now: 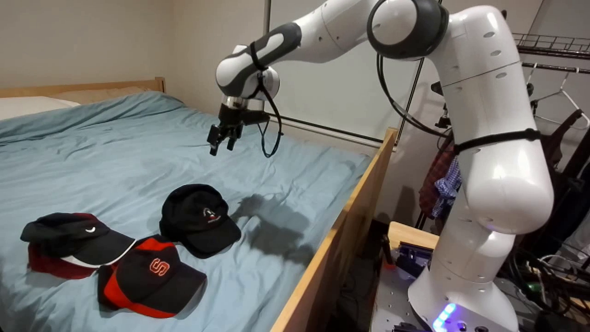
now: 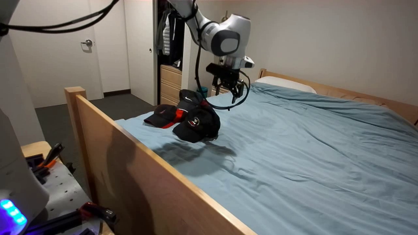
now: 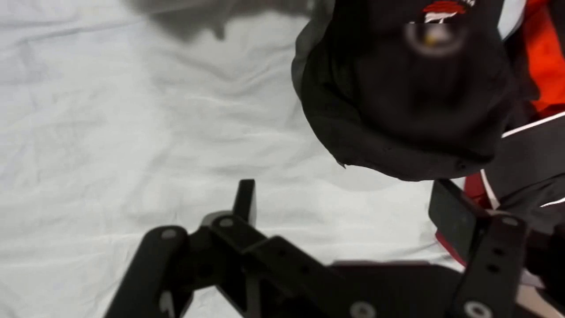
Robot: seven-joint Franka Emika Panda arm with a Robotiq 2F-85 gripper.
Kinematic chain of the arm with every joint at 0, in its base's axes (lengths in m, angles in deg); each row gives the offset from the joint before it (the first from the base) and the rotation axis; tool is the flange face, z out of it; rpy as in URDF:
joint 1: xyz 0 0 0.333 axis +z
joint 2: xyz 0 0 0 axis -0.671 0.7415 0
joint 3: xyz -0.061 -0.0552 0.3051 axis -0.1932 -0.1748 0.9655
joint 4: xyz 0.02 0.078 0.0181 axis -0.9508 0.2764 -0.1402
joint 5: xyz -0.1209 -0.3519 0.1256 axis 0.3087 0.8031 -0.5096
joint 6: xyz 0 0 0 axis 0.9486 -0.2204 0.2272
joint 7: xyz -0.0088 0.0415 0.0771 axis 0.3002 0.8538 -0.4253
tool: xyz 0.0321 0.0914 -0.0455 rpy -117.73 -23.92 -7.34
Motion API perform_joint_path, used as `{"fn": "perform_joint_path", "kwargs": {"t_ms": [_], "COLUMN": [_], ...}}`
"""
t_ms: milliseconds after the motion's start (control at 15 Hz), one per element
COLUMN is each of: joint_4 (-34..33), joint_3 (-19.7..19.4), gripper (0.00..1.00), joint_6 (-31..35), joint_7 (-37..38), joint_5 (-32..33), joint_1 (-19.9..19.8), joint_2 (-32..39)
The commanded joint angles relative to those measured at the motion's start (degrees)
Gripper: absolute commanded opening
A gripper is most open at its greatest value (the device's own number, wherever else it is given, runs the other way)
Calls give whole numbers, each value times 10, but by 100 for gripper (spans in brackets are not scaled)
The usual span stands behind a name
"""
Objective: Move the caps on the right to the left
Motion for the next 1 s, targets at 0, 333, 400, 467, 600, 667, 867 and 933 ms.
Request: {"fn": "perform_joint_path", "kwargs": {"t_ms": [0, 333, 400, 467, 600, 667, 867, 933], "joint_4": [-63, -174, -192, -210, -233, -245, -227, -232], "joint_3": [-21, -54, -58, -62, -68, -69, -65, -65], "gripper": [100, 100, 100, 100, 100, 100, 100, 100], "joint_6": [-155, -268, -282, -296, -318, -330, -317, -320], "joint_7": [27, 96, 106, 116, 132, 135, 122, 123], "joint_5": [50, 126, 142, 155, 178, 185, 171, 171], "joint_1": [8, 34, 38, 41, 47, 48, 43, 43], "joint_2": [-39, -49, -47, -43, -38, -34, -45, -41]}}
